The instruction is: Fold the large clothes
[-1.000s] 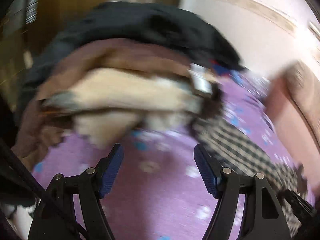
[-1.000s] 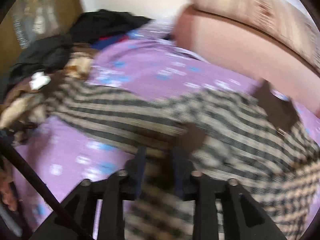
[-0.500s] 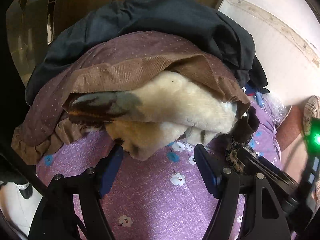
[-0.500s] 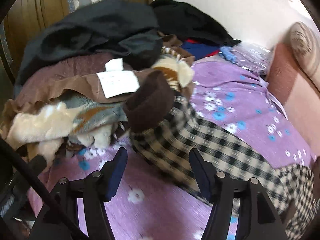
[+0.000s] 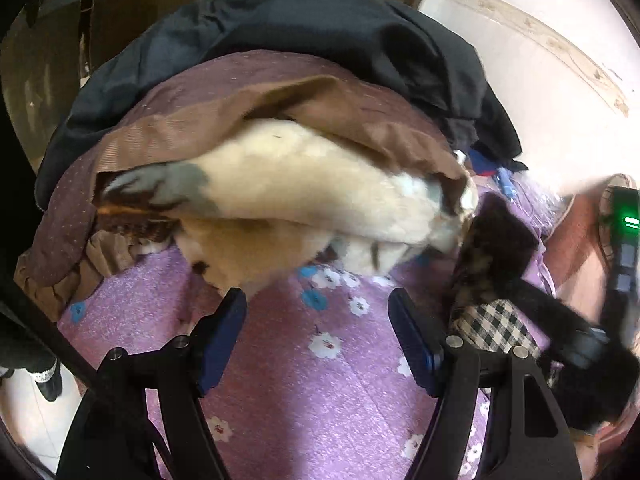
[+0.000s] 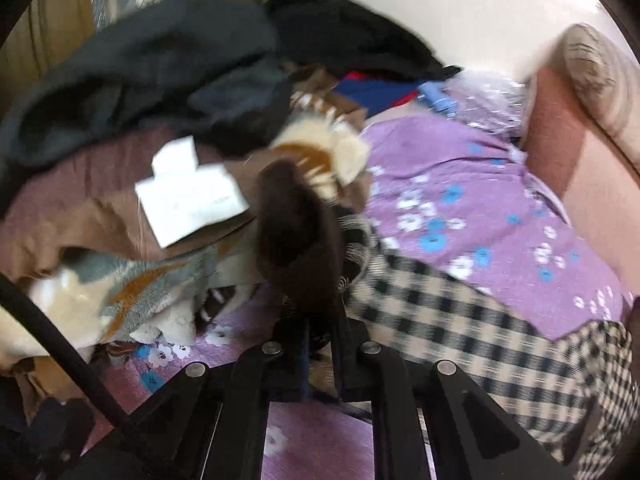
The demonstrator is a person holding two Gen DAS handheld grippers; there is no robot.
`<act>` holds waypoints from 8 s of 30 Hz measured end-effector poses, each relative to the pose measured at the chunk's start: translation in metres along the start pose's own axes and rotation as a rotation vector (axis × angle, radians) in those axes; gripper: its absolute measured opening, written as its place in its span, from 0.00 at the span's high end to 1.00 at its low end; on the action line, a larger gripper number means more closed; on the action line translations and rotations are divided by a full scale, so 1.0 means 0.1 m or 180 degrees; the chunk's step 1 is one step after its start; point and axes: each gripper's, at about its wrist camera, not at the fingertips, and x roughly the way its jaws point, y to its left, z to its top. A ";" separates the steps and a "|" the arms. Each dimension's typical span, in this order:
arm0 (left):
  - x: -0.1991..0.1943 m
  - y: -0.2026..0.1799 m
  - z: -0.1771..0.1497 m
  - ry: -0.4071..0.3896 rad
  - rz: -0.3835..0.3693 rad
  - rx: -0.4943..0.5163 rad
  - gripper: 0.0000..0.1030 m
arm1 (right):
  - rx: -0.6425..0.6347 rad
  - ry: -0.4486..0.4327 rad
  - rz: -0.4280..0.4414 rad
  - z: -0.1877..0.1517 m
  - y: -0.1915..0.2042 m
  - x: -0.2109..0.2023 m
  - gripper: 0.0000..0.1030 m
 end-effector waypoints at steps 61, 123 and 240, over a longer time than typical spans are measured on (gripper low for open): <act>0.16 -3.51 -2.44 0.0841 -0.1139 0.2738 0.68 | 0.2211 -0.0063 -0.0457 -2.73 -4.61 -1.79 0.74; -0.23 -1.52 -2.07 0.1602 -0.1676 0.2159 0.42 | 0.3024 0.0044 -0.0572 -4.60 -4.67 -3.23 0.48; 0.62 -3.34 -0.92 0.1386 -0.1769 0.0986 0.25 | 0.2378 -0.0908 -0.0396 -2.52 -5.13 -2.54 0.26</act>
